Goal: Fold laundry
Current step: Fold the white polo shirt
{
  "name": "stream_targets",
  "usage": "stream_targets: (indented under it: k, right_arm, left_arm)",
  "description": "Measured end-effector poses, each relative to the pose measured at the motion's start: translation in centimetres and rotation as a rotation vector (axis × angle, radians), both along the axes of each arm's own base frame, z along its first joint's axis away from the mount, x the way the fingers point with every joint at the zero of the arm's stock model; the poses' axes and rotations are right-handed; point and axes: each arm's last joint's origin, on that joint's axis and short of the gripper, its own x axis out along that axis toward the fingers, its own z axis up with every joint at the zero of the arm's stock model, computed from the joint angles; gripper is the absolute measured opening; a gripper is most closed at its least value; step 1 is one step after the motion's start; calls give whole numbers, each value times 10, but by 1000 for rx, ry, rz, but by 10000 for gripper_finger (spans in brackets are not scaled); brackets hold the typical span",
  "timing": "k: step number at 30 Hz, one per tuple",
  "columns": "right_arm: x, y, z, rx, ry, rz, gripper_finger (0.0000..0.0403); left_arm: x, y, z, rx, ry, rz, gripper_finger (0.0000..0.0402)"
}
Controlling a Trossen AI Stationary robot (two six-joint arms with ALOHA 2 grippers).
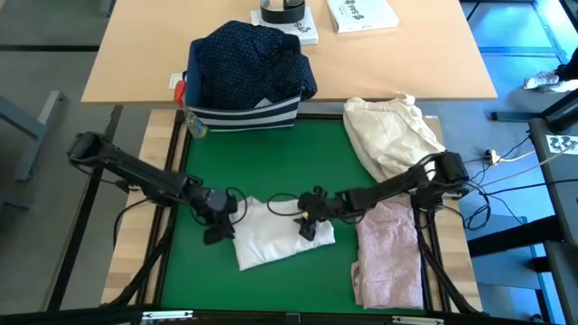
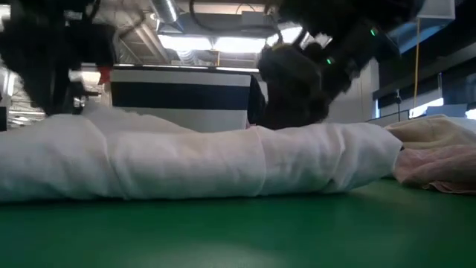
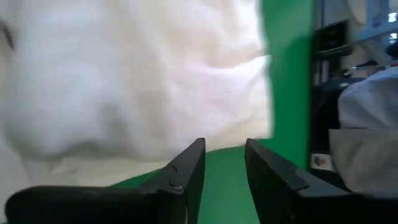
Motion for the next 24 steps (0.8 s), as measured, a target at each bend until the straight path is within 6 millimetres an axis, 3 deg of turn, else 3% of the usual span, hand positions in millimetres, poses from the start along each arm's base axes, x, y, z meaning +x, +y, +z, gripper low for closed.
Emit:
stream_targets:
  k: [4, 9, 16, 24]
  right_arm:
    - [5, 0, 18, -82, 20, 17, 234]
    - [12, 1, 37, -156, 33, 31, 234]
    - [12, -3, 39, -192, 61, 25, 234]
    - [10, -6, 37, -209, 96, 41, 234]
  left_arm:
    - [-3, 1, 31, 45, -83, -21, 108]
    - [-4, 13, 43, 135, -161, 96, 115]
    - [0, 36, 32, 282, -80, 309, 164]
    - [8, 34, 1, 195, 77, 219, 175]
